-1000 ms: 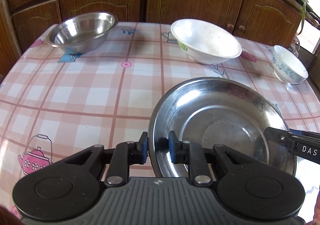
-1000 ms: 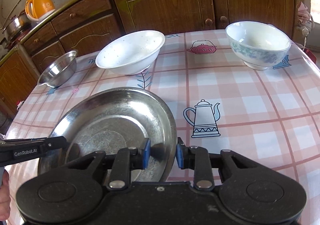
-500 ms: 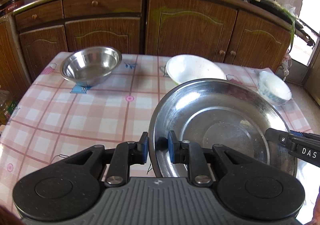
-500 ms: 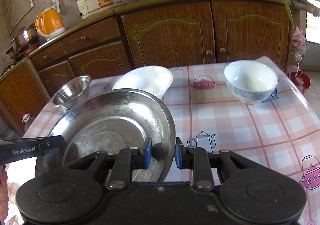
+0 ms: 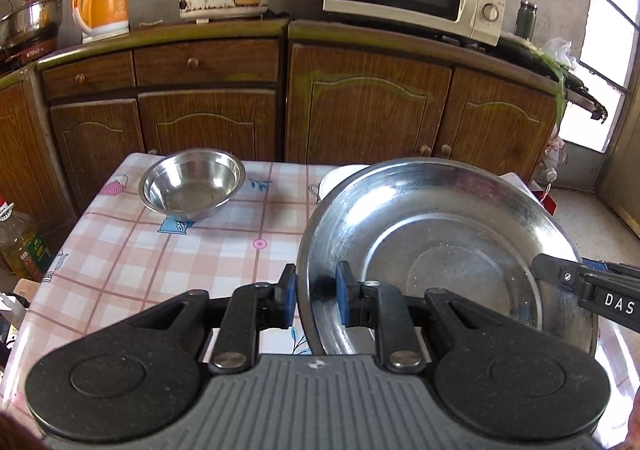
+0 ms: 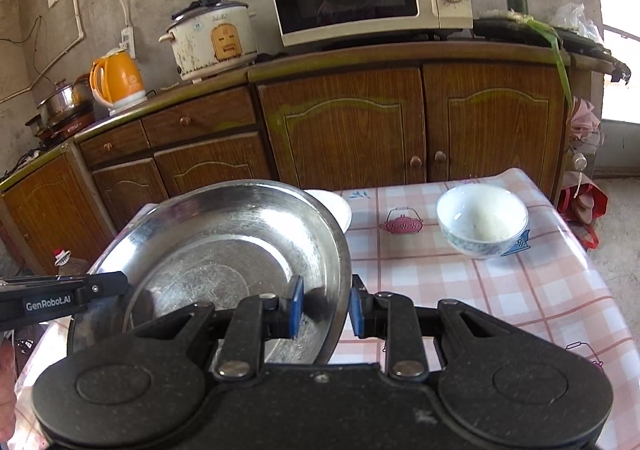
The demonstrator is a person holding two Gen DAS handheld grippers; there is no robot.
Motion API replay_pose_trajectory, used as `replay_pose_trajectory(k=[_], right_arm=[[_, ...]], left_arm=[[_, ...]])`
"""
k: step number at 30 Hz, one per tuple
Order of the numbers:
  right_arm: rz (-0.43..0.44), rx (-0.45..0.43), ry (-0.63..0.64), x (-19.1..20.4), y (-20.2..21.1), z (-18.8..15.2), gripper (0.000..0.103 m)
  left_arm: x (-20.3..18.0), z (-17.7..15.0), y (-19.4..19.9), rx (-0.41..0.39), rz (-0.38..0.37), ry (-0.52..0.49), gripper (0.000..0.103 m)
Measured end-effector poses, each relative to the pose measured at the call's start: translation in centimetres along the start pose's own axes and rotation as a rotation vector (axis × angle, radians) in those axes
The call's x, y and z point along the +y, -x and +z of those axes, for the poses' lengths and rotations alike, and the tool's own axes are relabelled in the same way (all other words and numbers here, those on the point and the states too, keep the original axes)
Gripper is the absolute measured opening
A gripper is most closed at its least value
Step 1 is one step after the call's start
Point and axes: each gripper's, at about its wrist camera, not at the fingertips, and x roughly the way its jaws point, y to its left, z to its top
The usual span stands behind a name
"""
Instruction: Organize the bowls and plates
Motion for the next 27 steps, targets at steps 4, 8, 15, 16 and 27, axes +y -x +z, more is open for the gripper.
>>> replay_pose_trajectory(k=[4,8,15,16,27], right_arm=[[-0.002,-0.027,0.011,0.4,1.6,0.3,0.031],[0.001,-0.048,0.01,0.6,3.1,0.5,0.031],[0.001,-0.086,0.013,1.0,5.6,0.6,0.031],[0.001,-0.09,0.011,1.0,5.9,0.6,0.031],[-0.005,-0.126,-0.004,0.8,8.8,0.0,0.031]], left_arm=[[-0.2,0.3,1.4,-0.023,0.002,-0.004,0.02],[-0.5,0.5,2.6,-0.046,0.003,-0.012,0.02],[-0.9,0.5,4.7,-0.086,0.002,-0.026,0.02],[-0.9,0.5,5.0,-0.092,0.002,-0.029,0.02],[-1.7,-0.1,6.9,-0.124,-0.009,-0.048,0.02]])
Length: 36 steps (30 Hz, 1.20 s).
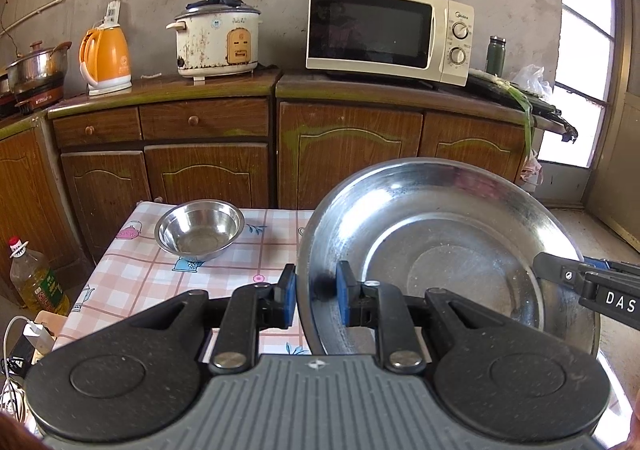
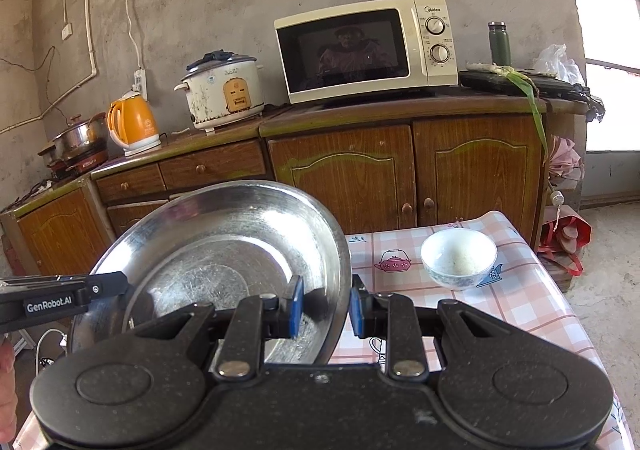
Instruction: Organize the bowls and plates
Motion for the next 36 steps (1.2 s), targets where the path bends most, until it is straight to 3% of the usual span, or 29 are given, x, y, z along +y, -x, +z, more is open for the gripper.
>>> replay_pose_trajectory(k=[36], right_arm=[[-0.023,-0.079,-0.002,0.2,5.1,-0.5,0.031]], left_arm=[[-1.2,-0.9,3.0,-0.057,-0.027,-0.024,0.021]])
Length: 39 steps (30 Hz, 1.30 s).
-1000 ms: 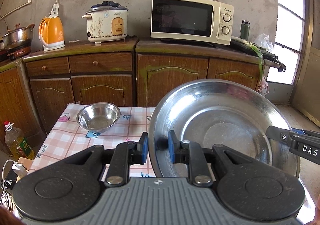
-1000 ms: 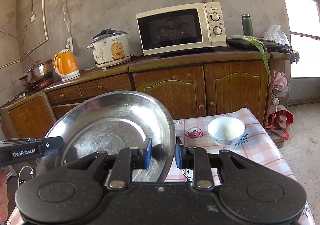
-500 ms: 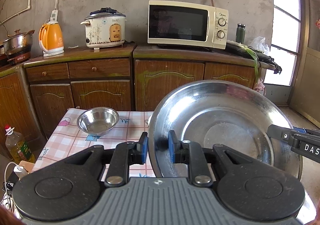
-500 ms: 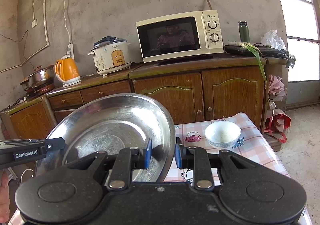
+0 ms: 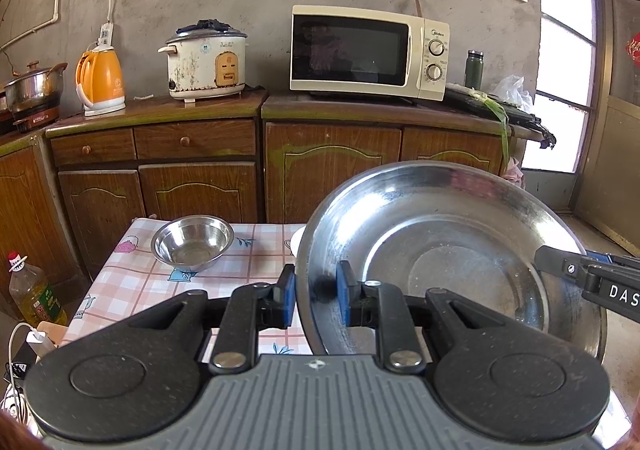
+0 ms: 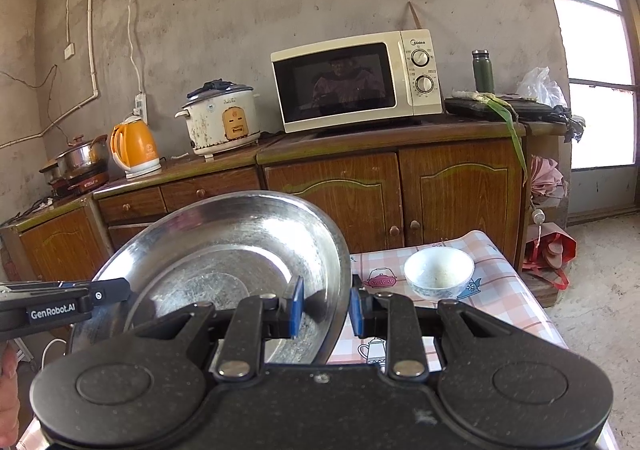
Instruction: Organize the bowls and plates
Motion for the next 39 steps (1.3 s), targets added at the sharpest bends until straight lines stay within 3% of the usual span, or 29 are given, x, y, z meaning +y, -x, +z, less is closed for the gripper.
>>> replay_pose_trajectory(k=[39], right_arm=[[-0.004,0.006,-0.025,-0.5,0.32,-0.48,0.031]], left_arm=[[-0.16,-0.91,0.06,0.032,-0.024,-0.005,0.022]])
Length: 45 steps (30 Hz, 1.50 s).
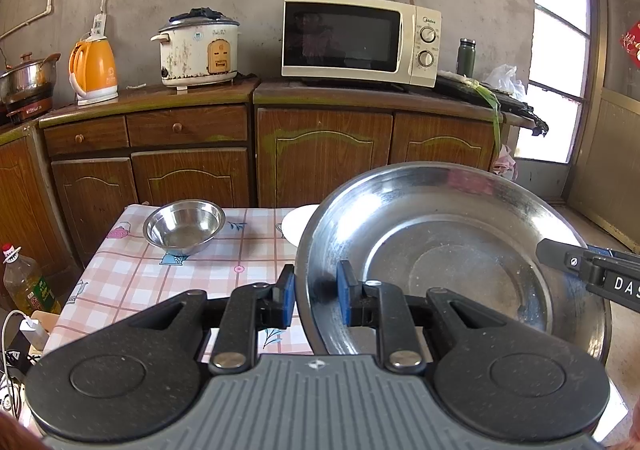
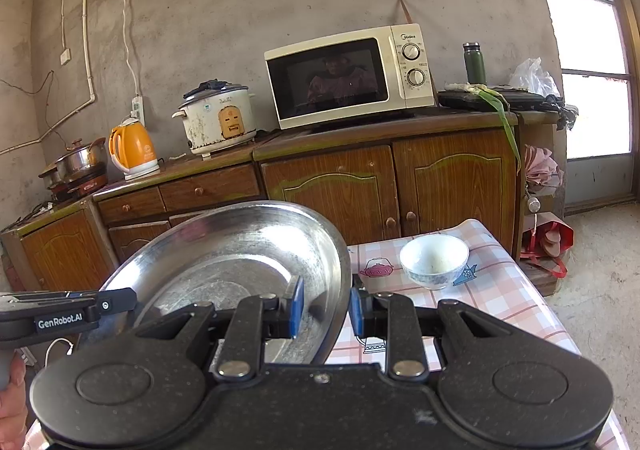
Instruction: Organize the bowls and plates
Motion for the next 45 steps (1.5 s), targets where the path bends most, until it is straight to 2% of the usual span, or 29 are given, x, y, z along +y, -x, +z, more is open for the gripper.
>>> replay_pose_trajectory(k=[18,45], right_arm=[[0.002,0.003,-0.004,-0.1,0.1,-0.1,0.031],[-0.002,0.024,-0.037,-0.7,0.8,-2.2,0.031]], left_arm=[[0.0,-0.8,0.1,0.013,-0.012,0.008,0.022],[-0.4,-2.3,0.3,0.055,-0.036,0.009,0.022]])
